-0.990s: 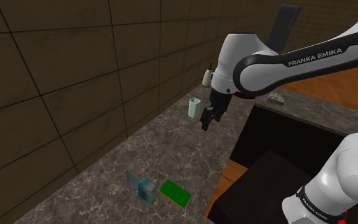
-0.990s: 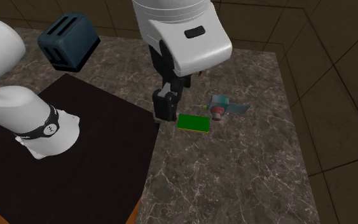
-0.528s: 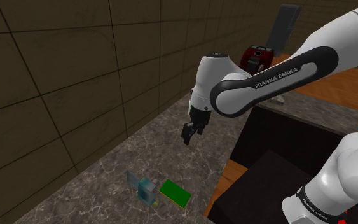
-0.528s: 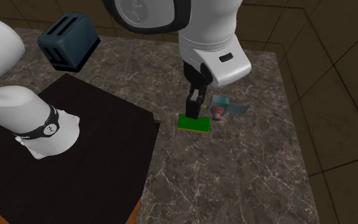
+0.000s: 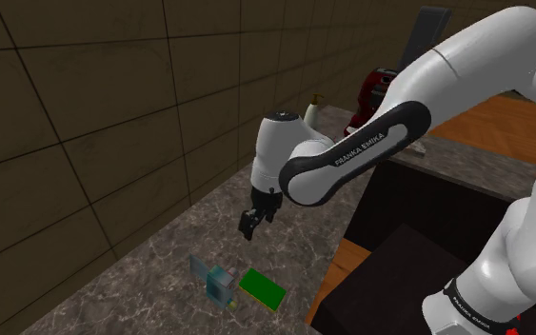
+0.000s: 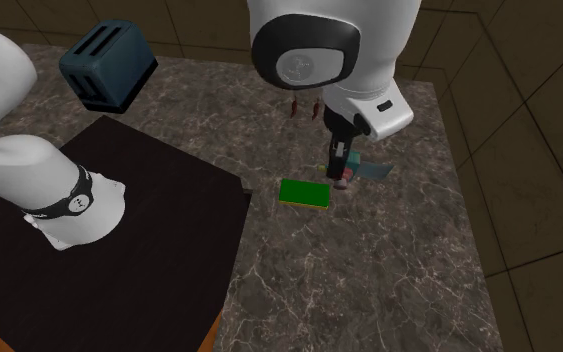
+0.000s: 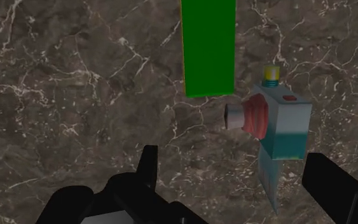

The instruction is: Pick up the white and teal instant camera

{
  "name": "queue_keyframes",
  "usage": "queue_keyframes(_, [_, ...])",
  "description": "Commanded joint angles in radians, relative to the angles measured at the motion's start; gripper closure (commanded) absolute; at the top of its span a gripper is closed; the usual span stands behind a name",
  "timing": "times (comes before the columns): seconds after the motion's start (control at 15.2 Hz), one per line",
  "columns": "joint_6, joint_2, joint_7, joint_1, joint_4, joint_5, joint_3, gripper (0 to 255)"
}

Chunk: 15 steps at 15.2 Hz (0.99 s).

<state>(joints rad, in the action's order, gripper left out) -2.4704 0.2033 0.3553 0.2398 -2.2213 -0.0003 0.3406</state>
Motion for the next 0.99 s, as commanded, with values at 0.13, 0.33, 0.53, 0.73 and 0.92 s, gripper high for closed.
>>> queue_keyframes(0.13, [-0.03, 0.148, 0.057, 0.051, 0.115, -0.064, -0.006, 0])
queue_keyframes(0.33, [-0.045, 0.257, 0.091, 0.096, 0.208, -0.104, -0.018, 0])
queue_keyframes(0.53, [-0.049, 0.365, 0.117, 0.144, 0.312, -0.135, -0.031, 0])
queue_keyframes(0.73, [-0.044, 0.471, 0.134, 0.19, 0.425, -0.158, -0.044, 0])
queue_keyframes(0.92, [-0.069, 0.502, 0.137, 0.197, 0.432, -0.165, -0.053, 0])
